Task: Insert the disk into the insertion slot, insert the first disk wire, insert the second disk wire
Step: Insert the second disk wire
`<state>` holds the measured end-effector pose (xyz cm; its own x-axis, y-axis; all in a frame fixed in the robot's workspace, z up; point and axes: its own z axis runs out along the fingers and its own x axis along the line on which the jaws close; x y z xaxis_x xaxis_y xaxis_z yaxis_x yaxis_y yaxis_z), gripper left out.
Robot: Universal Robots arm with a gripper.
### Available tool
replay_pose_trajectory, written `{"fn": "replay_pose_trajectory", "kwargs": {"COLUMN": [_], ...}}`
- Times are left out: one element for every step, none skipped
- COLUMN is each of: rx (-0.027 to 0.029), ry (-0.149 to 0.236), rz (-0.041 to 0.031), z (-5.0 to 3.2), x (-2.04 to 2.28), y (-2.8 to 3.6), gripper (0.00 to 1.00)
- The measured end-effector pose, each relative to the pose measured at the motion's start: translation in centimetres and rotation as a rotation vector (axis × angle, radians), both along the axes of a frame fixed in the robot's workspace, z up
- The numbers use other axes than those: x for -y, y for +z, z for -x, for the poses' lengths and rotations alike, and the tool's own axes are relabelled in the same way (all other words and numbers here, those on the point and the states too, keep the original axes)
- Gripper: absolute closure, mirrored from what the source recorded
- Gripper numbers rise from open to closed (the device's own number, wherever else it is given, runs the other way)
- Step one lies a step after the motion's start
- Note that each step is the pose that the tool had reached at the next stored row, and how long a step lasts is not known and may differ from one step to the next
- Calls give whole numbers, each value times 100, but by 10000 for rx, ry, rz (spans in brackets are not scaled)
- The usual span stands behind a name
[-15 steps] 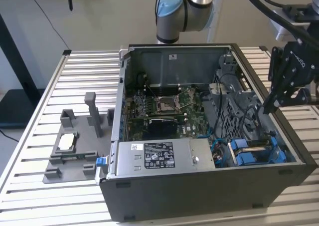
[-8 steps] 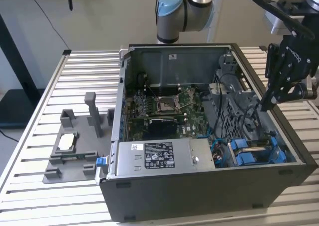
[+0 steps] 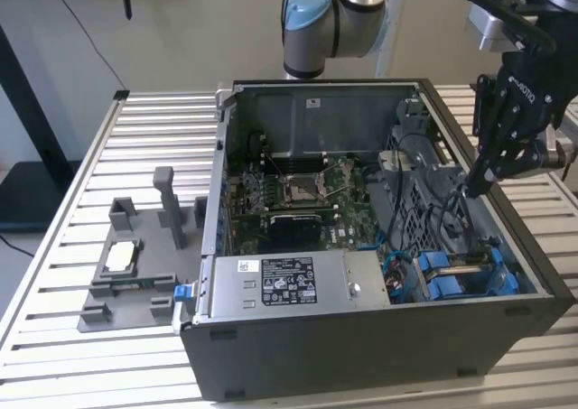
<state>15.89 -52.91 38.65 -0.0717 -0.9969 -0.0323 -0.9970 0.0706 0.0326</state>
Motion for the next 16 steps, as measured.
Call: {"fn": "replay_pose_trajectory", "kwargs": {"rx": [-1, -3, -4, -5, -5, -5, -4, -4, -3, -3, 0, 2, 5, 6, 7, 7], "ry": [15, 30, 48, 68, 90, 115, 147, 186, 237, 297, 360, 416, 462, 490, 496, 499], "rz": [56, 114, 185, 266, 365, 486, 622, 755, 873, 958, 991, 998, 998, 1001, 1003, 1002], "z": [13, 25, 36, 47, 60, 75, 94, 109, 124, 136, 145, 152, 157, 158, 163, 170], "x": [-7, -12, -16, -20, -22, -22, -23, -23, -24, -25, -30, -37, -50, -66, -81, -91], "y": [6, 11, 16, 20, 23, 24, 24, 24, 23, 24, 23, 24, 25, 31, 39, 41], "gripper": [84, 84, 84, 84, 84, 84, 84, 84, 84, 84, 84, 84, 84, 84, 84, 84]}}
